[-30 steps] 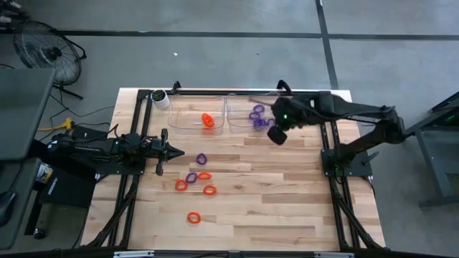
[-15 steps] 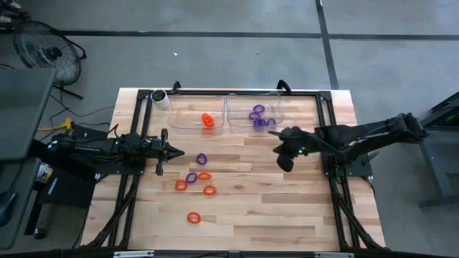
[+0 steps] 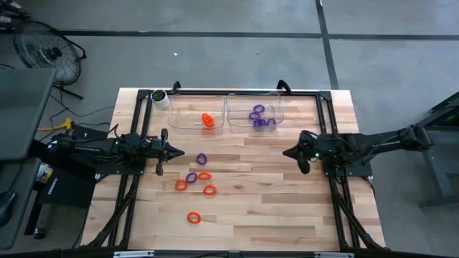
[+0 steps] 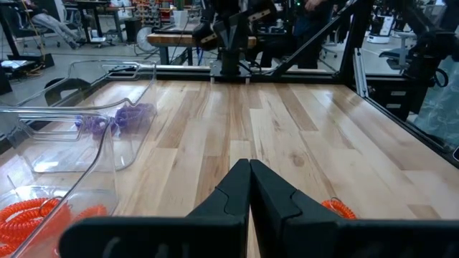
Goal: Sort spring keychains
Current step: Put the orange spring keychain into the left bin
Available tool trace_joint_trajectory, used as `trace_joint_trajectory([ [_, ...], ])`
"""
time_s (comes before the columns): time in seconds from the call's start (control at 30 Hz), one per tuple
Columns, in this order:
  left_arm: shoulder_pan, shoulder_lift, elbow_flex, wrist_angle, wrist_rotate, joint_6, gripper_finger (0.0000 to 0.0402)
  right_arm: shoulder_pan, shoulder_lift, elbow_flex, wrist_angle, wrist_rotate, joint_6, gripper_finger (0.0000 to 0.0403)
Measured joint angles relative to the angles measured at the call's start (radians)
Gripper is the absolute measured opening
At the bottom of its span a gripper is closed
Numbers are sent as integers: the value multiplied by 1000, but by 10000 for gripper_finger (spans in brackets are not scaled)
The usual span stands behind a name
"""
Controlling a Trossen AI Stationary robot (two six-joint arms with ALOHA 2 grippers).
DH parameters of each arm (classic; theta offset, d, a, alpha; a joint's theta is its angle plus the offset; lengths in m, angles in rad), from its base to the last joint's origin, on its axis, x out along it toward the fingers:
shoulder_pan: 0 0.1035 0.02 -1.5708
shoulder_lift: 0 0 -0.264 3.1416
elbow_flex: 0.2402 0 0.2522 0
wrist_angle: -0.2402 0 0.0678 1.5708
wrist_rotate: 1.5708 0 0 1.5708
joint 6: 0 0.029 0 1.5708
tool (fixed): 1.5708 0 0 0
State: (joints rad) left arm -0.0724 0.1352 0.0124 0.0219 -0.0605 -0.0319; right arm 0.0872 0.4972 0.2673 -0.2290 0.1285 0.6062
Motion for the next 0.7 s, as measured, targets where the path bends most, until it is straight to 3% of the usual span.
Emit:
trace_joint_trajectory([
  [0.37,0,0,0,0,0,0,3,0,-245,-167,213,-30,-258,0],
  [0.7,0,0,0,0,0,0,3,0,-309,-219,244,-84,-324,0],
])
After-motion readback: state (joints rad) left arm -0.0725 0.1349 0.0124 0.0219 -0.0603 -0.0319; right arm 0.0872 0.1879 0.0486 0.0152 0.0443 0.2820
